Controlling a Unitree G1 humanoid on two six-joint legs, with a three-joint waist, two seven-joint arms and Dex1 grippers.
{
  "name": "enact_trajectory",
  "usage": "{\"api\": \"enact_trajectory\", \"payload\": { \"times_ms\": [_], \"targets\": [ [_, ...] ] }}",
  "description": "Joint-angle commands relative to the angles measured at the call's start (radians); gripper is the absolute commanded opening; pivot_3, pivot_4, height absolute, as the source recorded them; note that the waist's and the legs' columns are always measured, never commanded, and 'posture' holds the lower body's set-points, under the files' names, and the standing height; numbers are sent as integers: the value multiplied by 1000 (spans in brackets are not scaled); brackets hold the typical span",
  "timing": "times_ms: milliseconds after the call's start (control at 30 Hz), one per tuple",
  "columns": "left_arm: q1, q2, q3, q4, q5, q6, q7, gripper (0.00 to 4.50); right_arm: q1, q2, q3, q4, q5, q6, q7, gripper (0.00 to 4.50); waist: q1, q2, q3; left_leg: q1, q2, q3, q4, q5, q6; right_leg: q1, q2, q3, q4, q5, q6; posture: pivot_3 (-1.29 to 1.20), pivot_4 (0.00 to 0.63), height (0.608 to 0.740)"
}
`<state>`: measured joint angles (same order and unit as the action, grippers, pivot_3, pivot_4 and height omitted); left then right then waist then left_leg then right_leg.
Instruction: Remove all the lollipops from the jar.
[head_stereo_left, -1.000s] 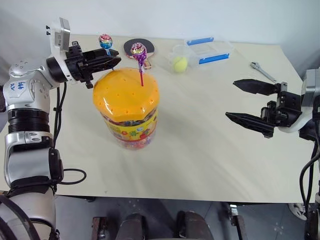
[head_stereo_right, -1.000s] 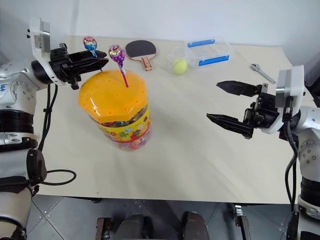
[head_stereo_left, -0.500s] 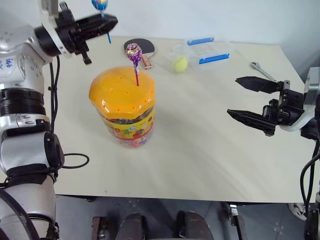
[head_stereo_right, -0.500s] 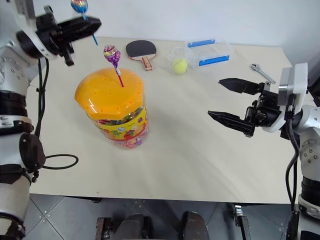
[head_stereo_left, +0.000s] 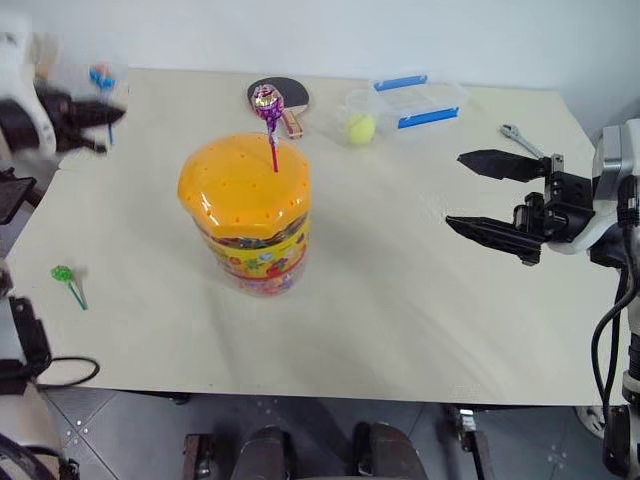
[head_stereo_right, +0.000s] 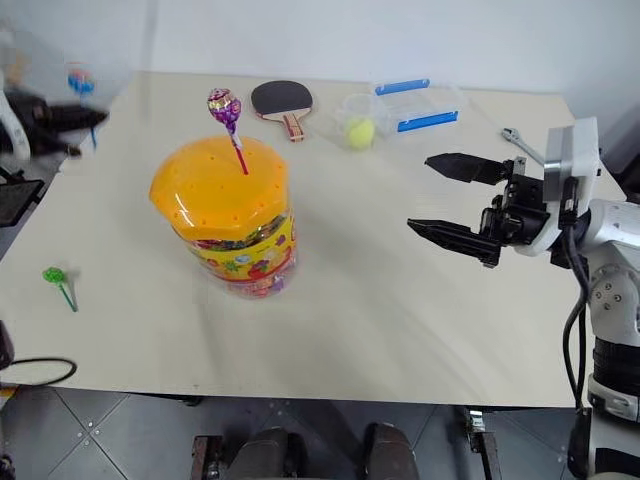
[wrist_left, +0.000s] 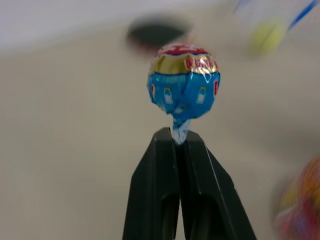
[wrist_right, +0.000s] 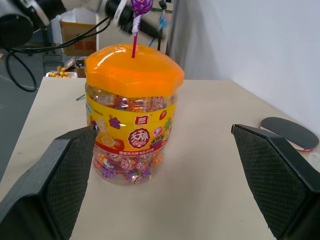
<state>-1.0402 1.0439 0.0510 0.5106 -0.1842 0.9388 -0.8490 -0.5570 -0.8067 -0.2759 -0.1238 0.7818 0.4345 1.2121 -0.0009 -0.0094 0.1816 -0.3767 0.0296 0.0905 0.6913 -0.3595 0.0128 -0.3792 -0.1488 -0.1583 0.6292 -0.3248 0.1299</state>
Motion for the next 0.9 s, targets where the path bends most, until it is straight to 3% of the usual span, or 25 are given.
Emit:
{"api": "enact_trajectory", "payload": {
  "times_ms": [33,400,433,500,867,900],
  "targets": [
    [68,31,-18,-86,22,117,33,14,-35,9,7,10,-3,-23,17,4500,4,0,0,0,0,0,0,0,0,0,0,0,0,0,0,0,150,740],
    [174,4,-22,-20,45,226,120,14,-60,16,22,31,-11,-22,40,4500,2,-1,0,-1,0,0,1,0,0,0,0,0,0,0,0,0,150,740],
    [172,0,-15,-13,39,234,120,511,-61,13,22,31,-11,-20,42,4500,2,0,0,-1,0,0,1,0,0,0,0,0,0,0,0,0,150,740],
    [171,-3,-8,-11,29,240,118,907,-63,10,21,32,-11,-18,44,4500,2,-1,0,-1,0,0,1,0,0,0,0,0,0,0,0,0,150,740],
    [161,45,31,-152,-37,310,74,4337,-68,-23,5,22,-5,3,44,4500,1,-1,0,-1,0,0,1,0,0,0,0,0,0,0,0,0,150,740],
    [160,58,47,-184,-54,312,61,4467,-70,-29,4,18,-2,10,41,4500,1,-1,0,-1,0,0,1,0,0,0,0,0,0,0,0,0,150,740]
  ]
}}
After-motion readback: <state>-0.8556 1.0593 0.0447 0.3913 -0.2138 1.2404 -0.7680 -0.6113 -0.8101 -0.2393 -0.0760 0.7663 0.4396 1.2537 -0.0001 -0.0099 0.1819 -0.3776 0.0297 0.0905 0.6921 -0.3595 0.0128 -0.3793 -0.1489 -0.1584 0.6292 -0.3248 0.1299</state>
